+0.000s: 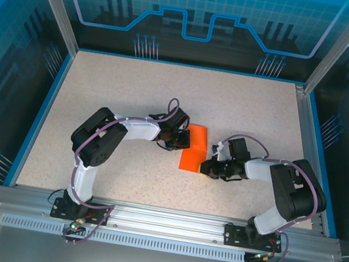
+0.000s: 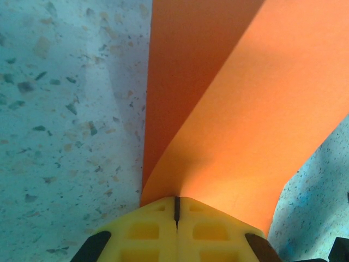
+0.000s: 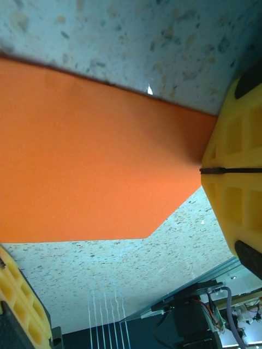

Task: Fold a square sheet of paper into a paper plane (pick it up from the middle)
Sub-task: Fold the square sheet of paper in half at the center of the table.

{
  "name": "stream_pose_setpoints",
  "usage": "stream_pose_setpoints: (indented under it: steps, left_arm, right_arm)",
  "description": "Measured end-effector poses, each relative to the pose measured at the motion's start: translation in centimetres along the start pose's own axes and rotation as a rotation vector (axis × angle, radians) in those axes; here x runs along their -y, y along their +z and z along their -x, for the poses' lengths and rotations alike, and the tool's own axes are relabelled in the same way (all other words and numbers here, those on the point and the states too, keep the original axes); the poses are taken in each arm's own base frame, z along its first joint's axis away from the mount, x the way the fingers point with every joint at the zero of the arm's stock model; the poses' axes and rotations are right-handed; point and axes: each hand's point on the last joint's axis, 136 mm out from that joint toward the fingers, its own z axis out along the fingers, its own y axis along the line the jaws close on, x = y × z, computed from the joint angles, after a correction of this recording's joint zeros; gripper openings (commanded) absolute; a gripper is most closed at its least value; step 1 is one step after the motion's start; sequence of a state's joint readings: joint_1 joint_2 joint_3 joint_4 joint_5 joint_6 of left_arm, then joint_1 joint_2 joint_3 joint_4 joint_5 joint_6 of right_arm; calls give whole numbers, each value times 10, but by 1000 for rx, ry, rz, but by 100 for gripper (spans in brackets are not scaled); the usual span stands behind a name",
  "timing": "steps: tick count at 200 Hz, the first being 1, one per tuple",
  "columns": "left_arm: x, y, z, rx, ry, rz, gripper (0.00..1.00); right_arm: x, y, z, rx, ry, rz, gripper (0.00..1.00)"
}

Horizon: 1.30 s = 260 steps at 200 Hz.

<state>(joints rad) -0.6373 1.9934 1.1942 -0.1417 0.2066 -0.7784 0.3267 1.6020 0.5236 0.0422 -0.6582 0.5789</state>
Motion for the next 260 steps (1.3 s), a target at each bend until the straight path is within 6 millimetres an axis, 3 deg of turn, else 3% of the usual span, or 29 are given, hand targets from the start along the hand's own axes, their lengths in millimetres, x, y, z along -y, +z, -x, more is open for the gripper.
stream_pose_setpoints:
  steps: [79, 114, 136, 153, 184, 224, 260]
  left_arm:
    - [0, 0, 0, 0, 0, 0, 0]
    - [0, 0, 0, 0, 3, 0, 0]
    - [0, 0, 0, 0, 4, 0, 0]
    - [0, 0, 0, 0, 4, 0, 0]
    - [0, 0, 0, -1, 4, 0, 0]
    - [0, 0, 0, 0, 4, 0, 0]
    - [0, 0, 0, 0, 4, 1, 0]
  right_arm:
    - [-4, -6, 7, -3, 17, -79, 8]
    - [-30, -28, 52, 109, -31, -43, 9]
    - [-35, -32, 81, 149, -42, -23, 9]
    - [-32, -23, 92, 139, -35, -13, 9]
    - [-12, -8, 93, 99, 2, -33, 9]
    - [9, -2, 93, 84, 29, -63, 9]
    - [10, -1, 92, 77, 23, -55, 11]
